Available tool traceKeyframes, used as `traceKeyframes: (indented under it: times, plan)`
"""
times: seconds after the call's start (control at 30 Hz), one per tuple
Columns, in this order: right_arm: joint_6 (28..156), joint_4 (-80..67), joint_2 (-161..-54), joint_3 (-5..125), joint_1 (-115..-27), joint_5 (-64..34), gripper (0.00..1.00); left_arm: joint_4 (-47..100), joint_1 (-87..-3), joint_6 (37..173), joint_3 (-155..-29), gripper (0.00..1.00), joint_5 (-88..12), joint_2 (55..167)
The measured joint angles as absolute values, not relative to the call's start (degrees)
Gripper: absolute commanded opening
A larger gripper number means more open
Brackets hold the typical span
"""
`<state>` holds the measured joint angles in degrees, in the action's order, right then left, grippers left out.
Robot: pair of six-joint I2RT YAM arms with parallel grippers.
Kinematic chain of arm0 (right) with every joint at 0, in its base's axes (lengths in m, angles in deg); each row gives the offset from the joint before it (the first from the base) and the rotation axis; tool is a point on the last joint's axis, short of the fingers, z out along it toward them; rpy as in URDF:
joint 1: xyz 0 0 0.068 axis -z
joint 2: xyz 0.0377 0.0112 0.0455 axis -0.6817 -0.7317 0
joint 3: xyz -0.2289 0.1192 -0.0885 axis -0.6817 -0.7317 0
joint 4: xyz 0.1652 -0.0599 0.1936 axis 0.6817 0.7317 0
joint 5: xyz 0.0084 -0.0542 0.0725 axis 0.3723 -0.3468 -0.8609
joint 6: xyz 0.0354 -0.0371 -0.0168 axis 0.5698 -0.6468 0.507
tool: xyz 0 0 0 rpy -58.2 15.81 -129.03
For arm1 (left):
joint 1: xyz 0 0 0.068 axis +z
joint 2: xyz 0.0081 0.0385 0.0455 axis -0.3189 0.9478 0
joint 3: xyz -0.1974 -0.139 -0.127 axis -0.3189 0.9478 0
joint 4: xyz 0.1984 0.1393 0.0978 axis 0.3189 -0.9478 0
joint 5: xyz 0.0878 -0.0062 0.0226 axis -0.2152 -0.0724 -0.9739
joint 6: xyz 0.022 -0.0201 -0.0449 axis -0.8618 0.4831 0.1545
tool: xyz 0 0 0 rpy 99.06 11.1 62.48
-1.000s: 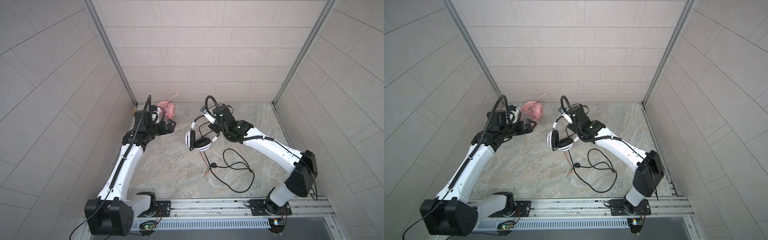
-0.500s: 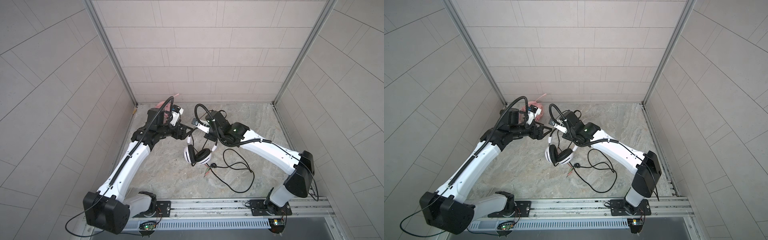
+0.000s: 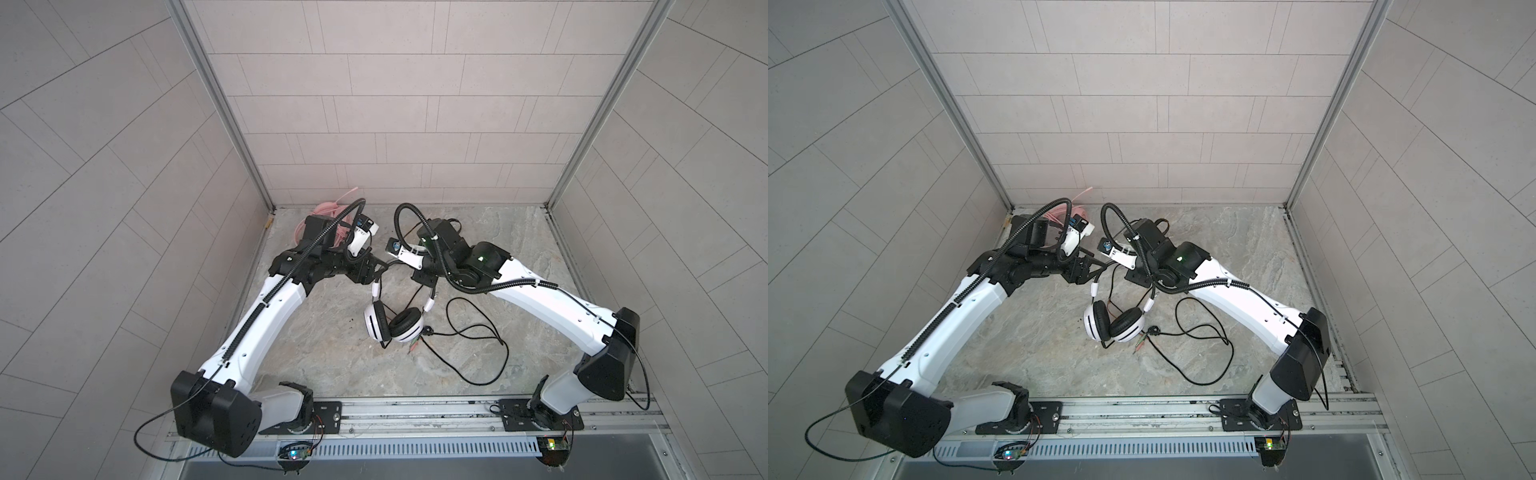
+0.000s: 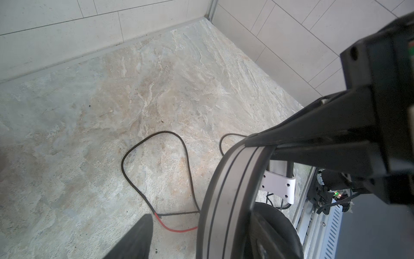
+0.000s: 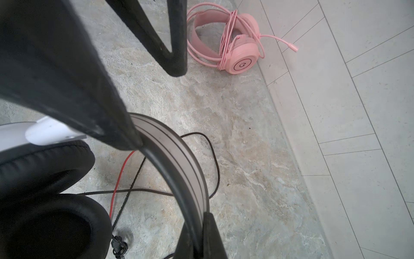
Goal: Wrap the headphones
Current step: 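Lift the white headset with the right gripper toward the left gripper, then grasp the white headset's headband with the left gripper while the right gripper releases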
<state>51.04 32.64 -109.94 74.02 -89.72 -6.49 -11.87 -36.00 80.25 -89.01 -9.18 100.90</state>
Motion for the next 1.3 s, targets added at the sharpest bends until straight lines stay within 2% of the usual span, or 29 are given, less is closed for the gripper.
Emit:
traceKeyframes:
  times: [0.17, 0.27, 0.33, 0.4, 0.5, 0.57, 0.63, 0.77, 0.9, 1.07, 1.1, 1.3]
  plan:
    - [51.2, 33.9, -112.3, 78.2, -90.9, -7.7, 0.0, -13.6, -38.1, 78.4, -89.0, 0.68, -12.9, 101.5]
    - [51.9, 34.0, -112.7, 79.4, -91.3, -9.0, 0.0, -14.6, -38.7, 77.8, -89.0, 0.56, -14.9, 102.1]
    - [52.4, 34.0, -112.7, 79.4, -91.4, -9.4, 0.0, -15.7, -39.1, 77.8, -89.5, 0.44, -16.2, 102.3]
    - [52.6, 33.9, -112.8, 79.3, -91.5, -9.2, 0.0, -16.3, -39.6, 77.8, -90.0, 0.4, -16.8, 102.4]
    - [53.1, 33.7, -112.9, 79.4, -91.7, -8.9, 0.0, -16.8, -39.9, 78.0, -90.5, 0.29, -17.0, 102.4]
    - [53.6, 34.0, -113.5, 80.0, -91.9, -8.4, 0.04, -16.9, -40.0, 78.2, -90.5, 0.23, -17.7, 102.4]
    - [54.3, 34.6, -114.3, 80.9, -92.1, -7.9, 0.15, -17.0, -40.0, 78.8, -90.5, 0.14, -18.8, 102.4]
    - [56.9, 34.8, -114.5, 81.4, -92.2, -8.2, 0.3, -17.2, -39.8, 79.9, -90.5, 0.0, -22.1, 102.4]
    - [59.7, 34.3, -114.5, 81.3, -92.4, -8.0, 0.44, -17.2, -39.3, 80.7, -90.4, 0.0, -25.8, 102.4]
    - [63.1, 32.2, -114.1, 79.8, -92.6, -7.1, 0.49, -15.8, -39.1, 83.0, -90.2, 0.0, -29.6, 102.4]
    - [64.2, 31.0, -113.6, 78.8, -92.6, -6.4, 0.53, -15.9, -38.8, 83.8, -90.1, 0.0, -30.3, 102.4]
    - [73.2, 23.4, -108.6, 70.2, -90.0, -3.0, 0.54, -14.6, -37.5, 89.2, -87.5, 0.0, -33.8, 101.8]
